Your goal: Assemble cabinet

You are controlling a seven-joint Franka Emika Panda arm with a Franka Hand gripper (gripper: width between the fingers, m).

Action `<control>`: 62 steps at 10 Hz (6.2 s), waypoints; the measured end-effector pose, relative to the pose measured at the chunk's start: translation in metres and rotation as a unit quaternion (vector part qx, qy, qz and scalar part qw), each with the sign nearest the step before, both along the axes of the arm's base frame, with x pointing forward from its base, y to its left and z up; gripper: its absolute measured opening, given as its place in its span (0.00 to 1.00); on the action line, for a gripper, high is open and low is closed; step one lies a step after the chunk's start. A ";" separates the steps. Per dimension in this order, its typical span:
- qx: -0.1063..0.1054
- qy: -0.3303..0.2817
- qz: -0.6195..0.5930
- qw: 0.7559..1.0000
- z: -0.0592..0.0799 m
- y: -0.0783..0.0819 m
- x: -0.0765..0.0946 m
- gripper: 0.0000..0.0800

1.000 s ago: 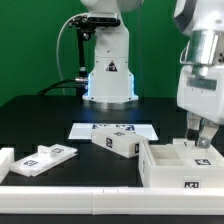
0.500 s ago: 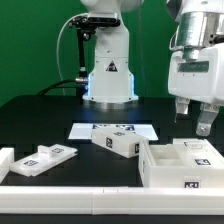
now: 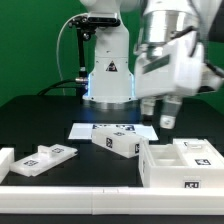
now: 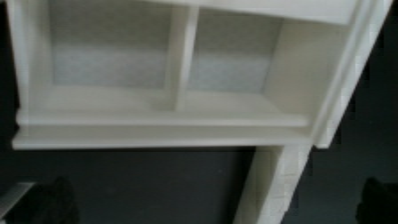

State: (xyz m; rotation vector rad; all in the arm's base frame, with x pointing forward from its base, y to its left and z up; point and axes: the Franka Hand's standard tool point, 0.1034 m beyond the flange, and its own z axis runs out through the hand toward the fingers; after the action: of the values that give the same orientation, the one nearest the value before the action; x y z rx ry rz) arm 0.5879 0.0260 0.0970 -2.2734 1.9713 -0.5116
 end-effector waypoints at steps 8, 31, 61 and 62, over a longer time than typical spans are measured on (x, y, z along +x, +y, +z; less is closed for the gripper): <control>-0.026 -0.029 0.037 0.999 0.002 -0.033 0.001 1.00; -0.115 0.062 0.565 0.814 -0.038 -0.143 -0.016 1.00; -0.129 0.120 0.892 0.417 -0.082 -0.177 -0.078 0.08; -0.116 0.123 0.882 0.440 -0.079 -0.163 -0.077 0.08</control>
Offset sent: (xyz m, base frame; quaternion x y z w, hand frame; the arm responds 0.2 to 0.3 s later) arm 0.0000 0.0000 0.0000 0.0000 0.0000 0.0000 1.0000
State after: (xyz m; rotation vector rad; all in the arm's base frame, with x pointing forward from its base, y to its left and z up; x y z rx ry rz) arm 0.5112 -0.1372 0.0182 -2.8926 -1.2132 -0.0545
